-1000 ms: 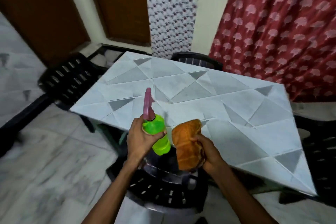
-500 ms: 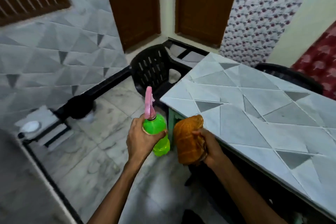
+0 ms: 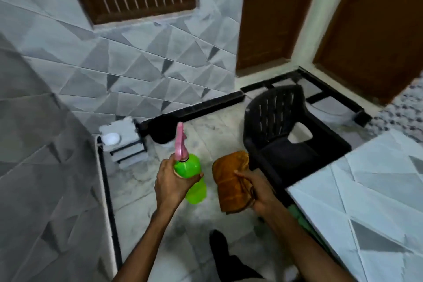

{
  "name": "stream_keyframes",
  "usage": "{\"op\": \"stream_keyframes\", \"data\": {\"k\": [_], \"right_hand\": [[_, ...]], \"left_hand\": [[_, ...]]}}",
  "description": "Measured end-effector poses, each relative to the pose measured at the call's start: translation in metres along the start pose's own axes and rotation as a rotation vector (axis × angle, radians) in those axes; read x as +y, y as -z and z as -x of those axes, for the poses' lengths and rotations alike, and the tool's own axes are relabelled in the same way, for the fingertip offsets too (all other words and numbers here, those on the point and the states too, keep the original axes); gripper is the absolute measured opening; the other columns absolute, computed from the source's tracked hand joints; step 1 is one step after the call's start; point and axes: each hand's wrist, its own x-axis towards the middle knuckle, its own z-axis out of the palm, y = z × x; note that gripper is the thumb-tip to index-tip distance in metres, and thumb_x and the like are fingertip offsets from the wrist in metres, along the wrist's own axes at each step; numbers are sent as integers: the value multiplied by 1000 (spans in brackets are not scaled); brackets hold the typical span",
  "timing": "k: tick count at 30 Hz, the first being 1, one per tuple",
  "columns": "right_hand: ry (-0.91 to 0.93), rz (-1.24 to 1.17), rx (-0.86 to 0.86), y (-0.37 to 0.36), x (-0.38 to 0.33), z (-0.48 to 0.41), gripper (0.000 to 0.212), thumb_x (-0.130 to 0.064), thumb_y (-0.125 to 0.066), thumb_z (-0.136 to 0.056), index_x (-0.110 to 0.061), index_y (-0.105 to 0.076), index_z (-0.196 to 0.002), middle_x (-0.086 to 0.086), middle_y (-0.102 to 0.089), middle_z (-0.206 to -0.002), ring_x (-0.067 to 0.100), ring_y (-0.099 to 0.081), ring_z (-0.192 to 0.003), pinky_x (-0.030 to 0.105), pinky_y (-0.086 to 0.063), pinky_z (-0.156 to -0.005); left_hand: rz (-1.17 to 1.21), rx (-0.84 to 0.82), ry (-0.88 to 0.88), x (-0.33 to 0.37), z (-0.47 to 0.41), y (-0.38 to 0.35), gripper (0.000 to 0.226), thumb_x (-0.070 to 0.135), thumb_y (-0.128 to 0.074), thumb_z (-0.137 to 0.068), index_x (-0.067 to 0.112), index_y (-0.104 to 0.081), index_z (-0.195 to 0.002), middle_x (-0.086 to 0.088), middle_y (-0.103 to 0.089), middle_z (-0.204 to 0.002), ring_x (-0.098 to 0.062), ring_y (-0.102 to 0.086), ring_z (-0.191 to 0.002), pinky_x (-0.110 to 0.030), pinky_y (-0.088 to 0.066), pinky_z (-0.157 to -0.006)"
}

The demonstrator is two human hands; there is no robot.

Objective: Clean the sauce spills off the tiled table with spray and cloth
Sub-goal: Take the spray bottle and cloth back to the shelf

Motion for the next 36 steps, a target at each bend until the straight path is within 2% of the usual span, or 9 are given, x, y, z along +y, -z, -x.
{"op": "stream_keyframes", "data": {"k": [3, 8, 12, 16, 21, 26, 30, 33, 36], "right_hand": [[-82, 57, -80, -50, -37, -65, 38, -15, -58, -90, 3, -64, -123, 24, -73, -102, 35, -73, -84, 43, -63, -73], [-177, 112, -163, -138, -81, -167, 41, -23, -51, -96, 3, -64, -125, 23, -72, -110, 34, -73, -88, 41, -60, -80], [-227, 165, -243, -225, -101, -254, 34, -24, -51, -96, 2, -67, -111, 21, -75, -97, 31, -75, -78, 38, -62, -64], [-246, 225, -243, -304, -108, -319, 50, -25, -62, -77, 2, -65, -119, 24, -72, -108, 36, -71, -91, 46, -59, -81], [-266, 253, -195, -403, -103, -402, 38, -23, -61, -93, -4, -65, -125, 26, -66, -126, 41, -65, -112, 53, -50, -98], [-255, 214, -231, -501, -111, -479, 35, -25, -55, -101, -3, -64, -126, 25, -71, -116, 37, -73, -96, 49, -62, -77], [-283, 200, -234, -562, -118, -530, 30, -23, -53, -102, -3, -67, -120, 22, -75, -104, 34, -75, -85, 45, -63, -65], [-286, 229, -203, -596, -118, -575, 29, -22, -58, -99, -8, -64, -123, 21, -74, -108, 34, -72, -92, 44, -61, -71], [-274, 261, -192, -622, -114, -630, 36, -17, -56, -99, -9, -57, -134, 23, -70, -119, 38, -68, -104, 51, -60, -81]], "left_hand": [[29, 113, 62, -10, -65, 19, 67, 40, -94, -51, 29, -63, -109, 4, -59, -95, -21, -62, -93, -34, -49, -74], [60, 255, 135, -37, -155, 56, 73, 59, -84, -46, 31, -64, -110, 7, -62, -97, -16, -63, -93, -39, -54, -80], [44, 361, 177, -68, -235, 95, 73, 54, -87, -47, 30, -63, -112, 5, -64, -100, -17, -63, -94, -36, -53, -80], [23, 385, 228, -106, -306, 129, 72, 43, -94, -50, 30, -63, -114, 2, -64, -101, -18, -63, -92, -30, -50, -79], [91, 385, 253, -168, -412, 178, 68, 49, -89, -45, 38, -60, -106, 7, -68, -103, -16, -66, -95, -37, -54, -84], [50, 350, 232, -203, -528, 228, 68, 29, -97, -48, 38, -60, -104, 8, -64, -98, -17, -64, -93, -27, -47, -79], [114, 351, 276, -236, -597, 247, 75, 52, -87, -42, 30, -63, -110, 1, -66, -101, -23, -67, -93, -44, -55, -83], [166, 332, 303, -265, -645, 255, 72, 51, -86, -45, 30, -63, -110, 1, -68, -101, -23, -68, -94, -48, -56, -82], [175, 311, 350, -282, -689, 257, 57, 32, -92, -54, 29, -60, -102, 3, -68, -101, -21, -68, -96, -42, -56, -84]]}}
